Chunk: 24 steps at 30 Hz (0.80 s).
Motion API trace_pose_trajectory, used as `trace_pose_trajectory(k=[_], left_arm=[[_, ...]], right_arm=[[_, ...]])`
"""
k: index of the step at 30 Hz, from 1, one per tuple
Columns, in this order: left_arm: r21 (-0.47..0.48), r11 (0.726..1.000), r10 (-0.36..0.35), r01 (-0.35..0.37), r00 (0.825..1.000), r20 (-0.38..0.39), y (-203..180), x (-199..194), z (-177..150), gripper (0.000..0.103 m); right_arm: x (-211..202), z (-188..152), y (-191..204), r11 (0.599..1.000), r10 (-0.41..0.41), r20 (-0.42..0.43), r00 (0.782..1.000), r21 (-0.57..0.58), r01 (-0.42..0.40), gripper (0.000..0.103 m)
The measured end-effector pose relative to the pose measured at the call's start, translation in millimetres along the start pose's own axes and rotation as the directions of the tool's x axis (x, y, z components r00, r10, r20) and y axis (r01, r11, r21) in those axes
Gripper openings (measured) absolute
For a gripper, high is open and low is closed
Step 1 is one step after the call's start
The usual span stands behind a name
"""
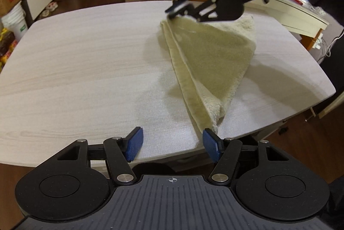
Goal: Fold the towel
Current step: 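Lift the corner and fold it diagonally onto the opposite corner with the right gripper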
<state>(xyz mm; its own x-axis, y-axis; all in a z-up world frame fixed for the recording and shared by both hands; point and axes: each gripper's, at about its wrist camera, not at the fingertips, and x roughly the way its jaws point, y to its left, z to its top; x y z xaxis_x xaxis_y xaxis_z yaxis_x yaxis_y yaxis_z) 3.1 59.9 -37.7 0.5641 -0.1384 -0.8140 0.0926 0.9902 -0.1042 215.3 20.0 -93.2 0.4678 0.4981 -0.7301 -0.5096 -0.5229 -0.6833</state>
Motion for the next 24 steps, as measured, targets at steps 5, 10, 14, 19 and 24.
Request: trace_pose_trajectory(k=[5,10,14,19,24], left_arm=[[0.003,1.0,-0.006,0.006,1.0,0.005,1,0,0,0.068],[0.001,1.0,-0.014,0.014,1.0,0.019,2,-1,-3,0.068],[-0.023,0.998,-0.051,0.052,0.998,0.037,13,-2,-2,0.067],[0.045,0.997,-0.064,0.063,0.998,0.026,22,-2,1,0.067],[0.108,0.994,-0.039,0.034,0.999,0.038,32,-6,12,0.067]], right_arm=[[-4,-7,-13,0.99,-0.073,0.018,0.997,0.126,0.07,0.034],[-35,-18,-16,0.942,-0.124,-0.012,0.992,0.314,0.122,0.033],[-80,-13,-9,0.82,-0.153,0.002,0.988,0.558,0.126,0.034],[-143,6,29,0.623,-0.171,0.112,0.979,0.782,0.02,0.033],[-183,51,84,0.547,-0.214,0.153,0.965,0.837,-0.011,0.033]])
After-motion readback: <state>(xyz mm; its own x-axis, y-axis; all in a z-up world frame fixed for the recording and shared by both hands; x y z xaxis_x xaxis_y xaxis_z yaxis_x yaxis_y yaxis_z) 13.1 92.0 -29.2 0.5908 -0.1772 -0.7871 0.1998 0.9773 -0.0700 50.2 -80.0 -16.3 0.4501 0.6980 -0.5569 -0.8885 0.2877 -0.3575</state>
